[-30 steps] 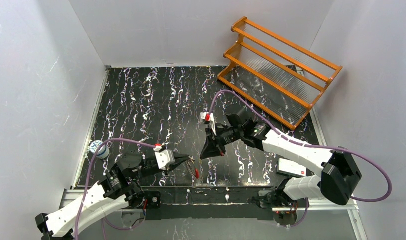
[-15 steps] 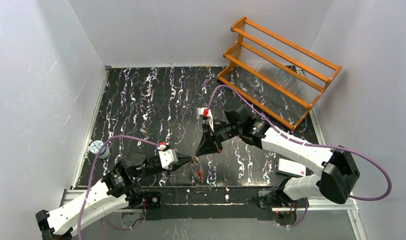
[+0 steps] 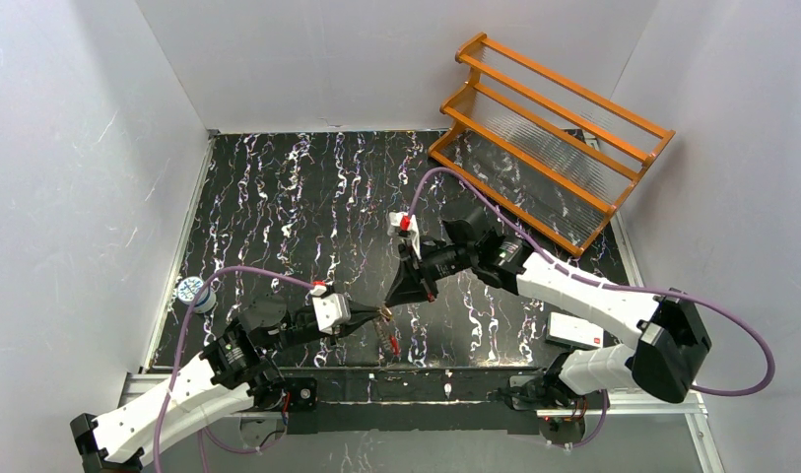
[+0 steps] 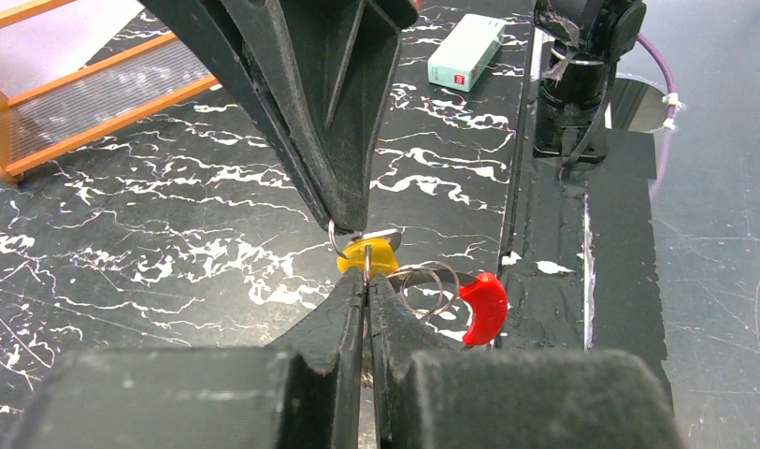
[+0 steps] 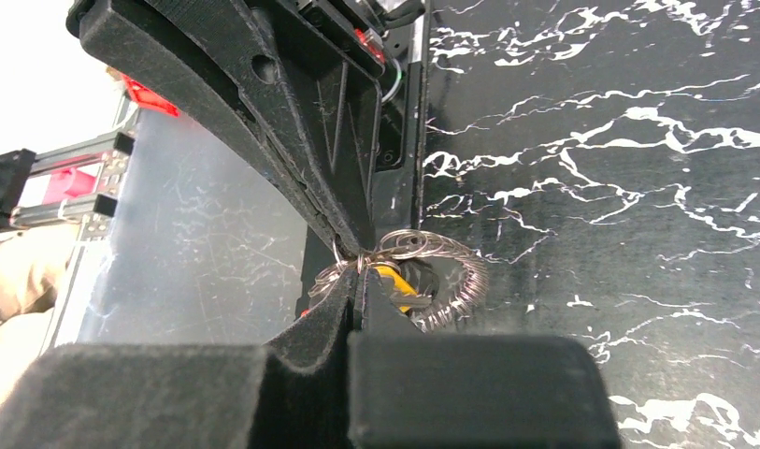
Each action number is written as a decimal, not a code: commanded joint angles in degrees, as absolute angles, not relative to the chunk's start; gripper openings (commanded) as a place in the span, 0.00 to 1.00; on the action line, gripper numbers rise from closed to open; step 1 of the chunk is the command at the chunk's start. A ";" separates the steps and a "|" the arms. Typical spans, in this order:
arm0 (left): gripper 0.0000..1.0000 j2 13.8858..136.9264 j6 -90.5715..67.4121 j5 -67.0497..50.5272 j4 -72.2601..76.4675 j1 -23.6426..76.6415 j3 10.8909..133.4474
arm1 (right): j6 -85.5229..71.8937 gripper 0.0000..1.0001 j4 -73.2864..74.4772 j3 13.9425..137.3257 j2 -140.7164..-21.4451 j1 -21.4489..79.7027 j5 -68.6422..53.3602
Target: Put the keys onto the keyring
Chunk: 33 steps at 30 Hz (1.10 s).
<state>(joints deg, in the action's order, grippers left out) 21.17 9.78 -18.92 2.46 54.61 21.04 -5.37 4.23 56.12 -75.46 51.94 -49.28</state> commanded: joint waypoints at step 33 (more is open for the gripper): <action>0.00 20.31 8.38 -16.95 4.73 54.76 20.50 | -3.81 0.01 4.29 57.79 -73.59 52.57 -51.11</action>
<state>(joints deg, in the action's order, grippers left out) 20.21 8.99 -16.93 2.96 54.61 20.97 -2.26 7.90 55.61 -73.60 52.27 -49.52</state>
